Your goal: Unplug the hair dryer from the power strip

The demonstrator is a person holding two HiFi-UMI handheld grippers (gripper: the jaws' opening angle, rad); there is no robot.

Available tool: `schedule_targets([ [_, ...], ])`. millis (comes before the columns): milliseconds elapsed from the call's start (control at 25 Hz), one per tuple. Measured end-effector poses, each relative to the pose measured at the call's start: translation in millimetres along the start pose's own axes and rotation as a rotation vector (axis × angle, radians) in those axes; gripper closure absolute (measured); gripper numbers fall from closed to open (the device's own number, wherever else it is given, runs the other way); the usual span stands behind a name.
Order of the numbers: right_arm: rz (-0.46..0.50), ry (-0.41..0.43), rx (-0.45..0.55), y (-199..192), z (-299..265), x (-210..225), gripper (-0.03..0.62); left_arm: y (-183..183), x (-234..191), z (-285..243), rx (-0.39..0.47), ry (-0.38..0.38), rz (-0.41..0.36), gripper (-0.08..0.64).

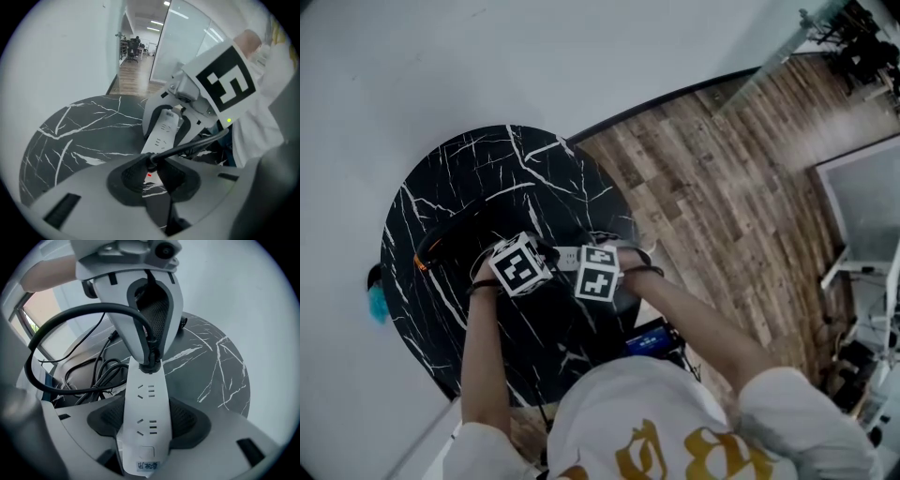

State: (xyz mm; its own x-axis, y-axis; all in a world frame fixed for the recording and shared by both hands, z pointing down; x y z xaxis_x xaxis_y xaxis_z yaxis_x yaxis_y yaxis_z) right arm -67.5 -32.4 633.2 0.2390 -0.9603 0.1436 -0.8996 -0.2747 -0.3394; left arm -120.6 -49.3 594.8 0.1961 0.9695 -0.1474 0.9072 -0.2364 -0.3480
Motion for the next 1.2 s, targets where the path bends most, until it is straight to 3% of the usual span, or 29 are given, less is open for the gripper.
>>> schedule_targets([
  [80,-0.010,-0.001,-0.003,-0.1,0.0,0.2,0.324,2.1,-1.9,1.8,0.024,-0.032,0.016,0.497],
  [240,-0.009,0.000,-0.004,-0.4,-0.2,-0.8,0.324,1.0,5.6,-0.5,-0.027,0.106,-0.047,0.503],
  [320,-0.005,-0.003,-0.005,-0.5,-0.1,-1.4,0.324,-0.1,8.0,-1.4,-0.032,0.133,-0.044,0.506],
  [520,-0.010,-0.008,0.002,-0.9,-1.3,-1.4,0.324,1.2,-0.8,1.9,0.022,-0.011,0.030,0.502],
  [600,-0.017,-0.004,0.004,-2.0,-1.3,-1.0,0.324,2.8,0.4,2.8,0.009,0.006,0.018,0.500],
  [760,-0.020,-0.006,0.005,-0.3,-1.3,-0.8,0.324,0.7,7.2,0.7,-0.023,0.119,-0.004,0.505],
  [1000,-0.022,-0.014,0.013,-0.8,-1.5,-1.0,0.324,1.9,-1.3,3.3,0.018,-0.001,0.050,0.500],
  [1200,-0.030,-0.012,0.013,0.1,-1.7,-0.5,0.324,1.8,4.9,2.2,-0.005,0.126,0.000,0.503],
])
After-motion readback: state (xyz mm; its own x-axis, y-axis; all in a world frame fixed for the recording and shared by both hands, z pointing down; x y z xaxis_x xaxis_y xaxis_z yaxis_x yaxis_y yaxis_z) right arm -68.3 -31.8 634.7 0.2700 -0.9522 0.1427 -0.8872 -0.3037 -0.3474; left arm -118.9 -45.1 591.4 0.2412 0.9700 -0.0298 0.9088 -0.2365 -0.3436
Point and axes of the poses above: the fingertips, and each gripper's own axes: z backward along the fingers, x to its right, y out of its top, the point moved 2 cm from there along z, backward along the fingers, and after that the axes turned 12 degrees about -z, right-handed, at the moved point
